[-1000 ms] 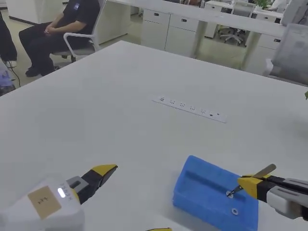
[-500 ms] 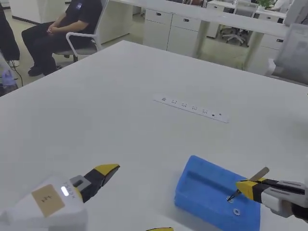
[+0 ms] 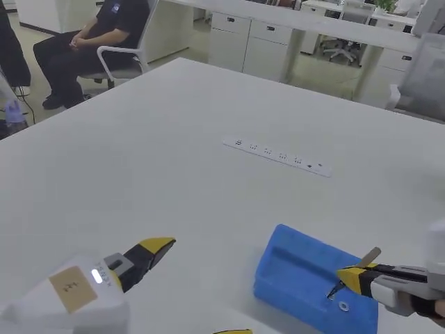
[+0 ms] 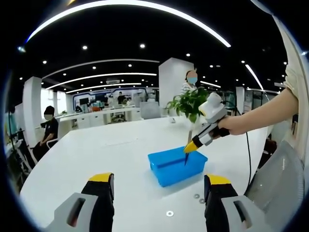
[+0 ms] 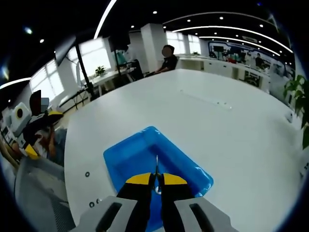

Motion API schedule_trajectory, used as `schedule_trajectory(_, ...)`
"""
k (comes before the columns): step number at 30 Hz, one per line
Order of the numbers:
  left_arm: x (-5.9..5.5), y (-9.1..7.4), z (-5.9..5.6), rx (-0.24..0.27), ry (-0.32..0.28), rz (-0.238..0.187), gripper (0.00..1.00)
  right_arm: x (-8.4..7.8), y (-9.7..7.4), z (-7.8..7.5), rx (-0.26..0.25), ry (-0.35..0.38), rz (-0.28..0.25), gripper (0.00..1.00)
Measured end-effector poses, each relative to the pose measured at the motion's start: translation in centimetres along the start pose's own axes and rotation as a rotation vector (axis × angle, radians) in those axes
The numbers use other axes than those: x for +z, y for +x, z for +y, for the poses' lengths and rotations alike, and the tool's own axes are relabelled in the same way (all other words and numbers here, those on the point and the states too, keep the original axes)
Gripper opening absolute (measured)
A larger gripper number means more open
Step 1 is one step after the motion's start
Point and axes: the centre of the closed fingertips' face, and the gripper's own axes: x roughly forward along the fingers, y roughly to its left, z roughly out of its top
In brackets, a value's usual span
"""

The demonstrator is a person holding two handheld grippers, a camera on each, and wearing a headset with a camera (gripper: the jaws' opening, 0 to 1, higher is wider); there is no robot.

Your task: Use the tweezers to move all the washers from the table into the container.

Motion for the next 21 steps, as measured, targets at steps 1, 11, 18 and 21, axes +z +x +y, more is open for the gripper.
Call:
schedule_trajectory(1,-0.04,0.01,-0.02,0.000,0.002,0.003,0.77,-0.05,0.07,-0.01,0.001,-0.002,0.002,0.03)
schedule_trajectory(11,-0.19,0.05,-0.05,-0.003,0.005,0.011,0.76,-0.64,0.69,0.10,0.000,-0.006,0.029,0.03)
schedule_trajectory(18,-0.25,0.09,-0.09,-0.005,0.008,0.015,0.76,-0.57,0.68,0.43,0.006,-0.046,0.031,0.03)
schedule_trajectory(21,-0.26,0.11,-0.11,-0.005,0.008,0.016,0.76,-0.54,0.52,0.47,0.000,-0.059,0.031,0.04)
